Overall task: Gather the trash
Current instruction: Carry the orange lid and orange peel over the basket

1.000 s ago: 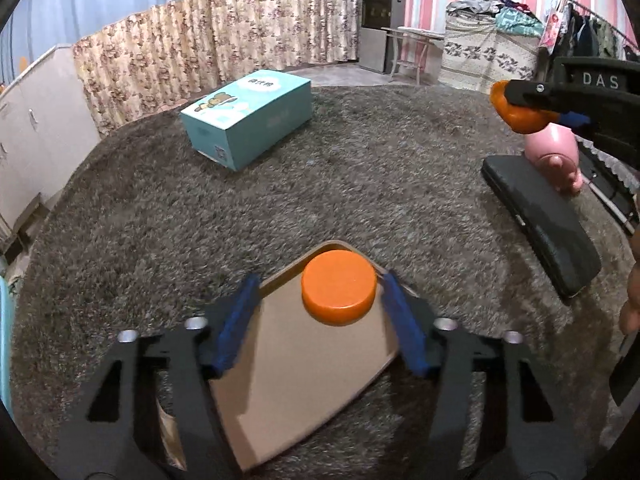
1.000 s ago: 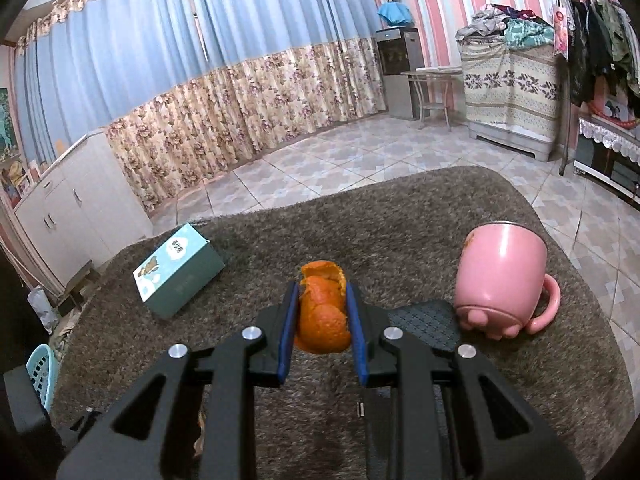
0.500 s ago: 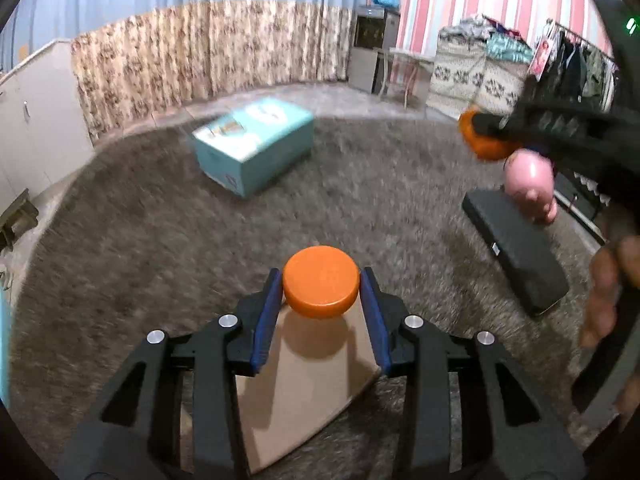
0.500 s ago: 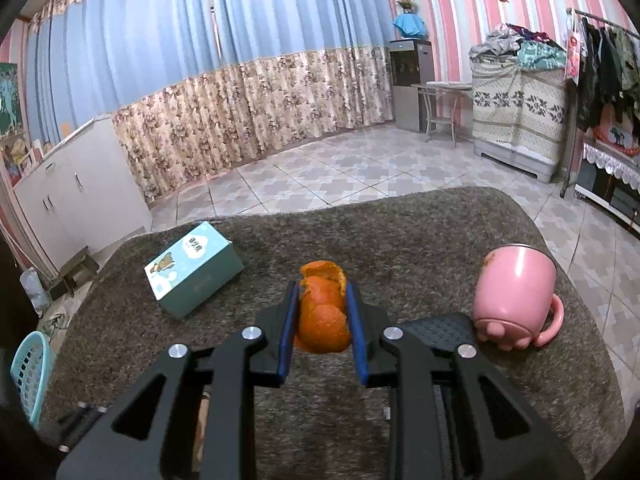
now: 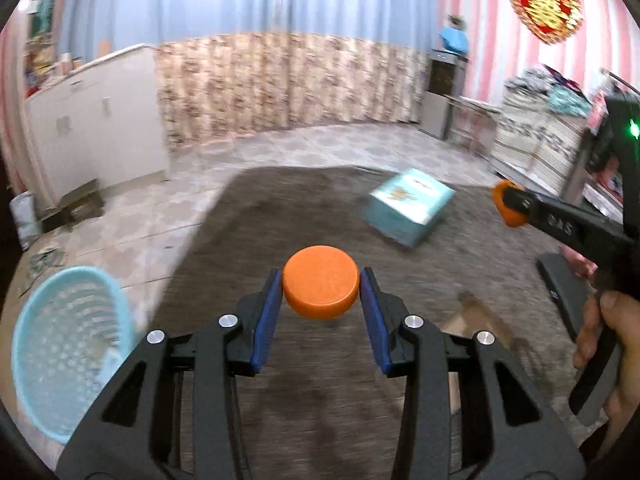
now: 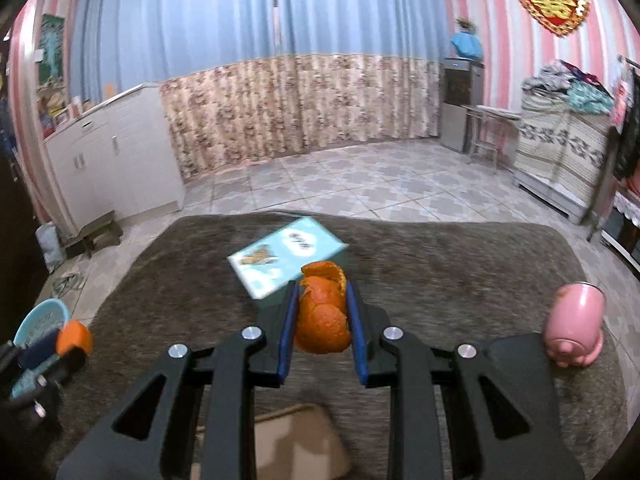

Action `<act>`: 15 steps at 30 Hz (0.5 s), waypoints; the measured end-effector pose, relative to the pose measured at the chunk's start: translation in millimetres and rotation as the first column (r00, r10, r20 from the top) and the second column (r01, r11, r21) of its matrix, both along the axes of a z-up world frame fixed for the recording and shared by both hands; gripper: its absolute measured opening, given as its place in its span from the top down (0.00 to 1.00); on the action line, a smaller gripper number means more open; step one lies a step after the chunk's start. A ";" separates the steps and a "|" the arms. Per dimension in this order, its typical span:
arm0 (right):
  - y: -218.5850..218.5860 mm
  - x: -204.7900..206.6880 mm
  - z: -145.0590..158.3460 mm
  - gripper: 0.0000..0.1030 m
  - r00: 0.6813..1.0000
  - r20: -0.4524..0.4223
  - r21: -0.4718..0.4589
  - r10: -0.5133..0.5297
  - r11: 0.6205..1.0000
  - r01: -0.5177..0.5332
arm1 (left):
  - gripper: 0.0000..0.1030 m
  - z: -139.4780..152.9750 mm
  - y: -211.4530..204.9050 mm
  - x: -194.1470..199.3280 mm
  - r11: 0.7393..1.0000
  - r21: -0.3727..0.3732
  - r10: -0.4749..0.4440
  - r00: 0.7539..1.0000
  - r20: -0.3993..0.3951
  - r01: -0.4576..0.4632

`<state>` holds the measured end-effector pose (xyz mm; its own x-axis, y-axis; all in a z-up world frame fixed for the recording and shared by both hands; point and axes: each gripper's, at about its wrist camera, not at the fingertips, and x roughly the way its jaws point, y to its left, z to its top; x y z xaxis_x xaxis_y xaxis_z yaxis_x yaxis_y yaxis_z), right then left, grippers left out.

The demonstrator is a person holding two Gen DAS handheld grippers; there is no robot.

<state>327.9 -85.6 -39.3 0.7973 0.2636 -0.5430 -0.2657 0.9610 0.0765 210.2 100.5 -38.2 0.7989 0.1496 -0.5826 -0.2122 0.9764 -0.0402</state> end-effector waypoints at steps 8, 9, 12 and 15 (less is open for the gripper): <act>75.0 -19.7 3.4 0.76 0.992 0.003 -0.037 0.125 0.991 -0.125 | 0.62 14.6 84.6 -36.2 0.986 0.007 0.166 0.986 0.025 -0.166; 82.4 -21.6 4.1 0.76 0.991 0.001 -0.031 0.137 0.990 -0.137 | 0.62 15.7 92.9 -39.1 0.984 0.007 0.179 0.983 0.028 -0.179; 112.2 -32.4 5.8 0.76 0.983 0.004 -0.036 0.185 0.982 -0.185 | 0.62 18.5 116.7 -48.1 0.975 0.020 0.223 0.974 0.037 -0.223; 138.0 -41.2 5.8 0.76 0.974 0.007 -0.054 0.226 0.973 -0.225 | 0.62 20.4 135.4 -55.2 0.967 0.027 0.251 0.967 0.043 -0.252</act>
<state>286.7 52.4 -33.5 0.7279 0.4088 -0.5505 -0.4764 0.8789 0.0227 154.9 236.0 -17.8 0.7552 0.3666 -0.5433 -0.4497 0.8929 -0.0226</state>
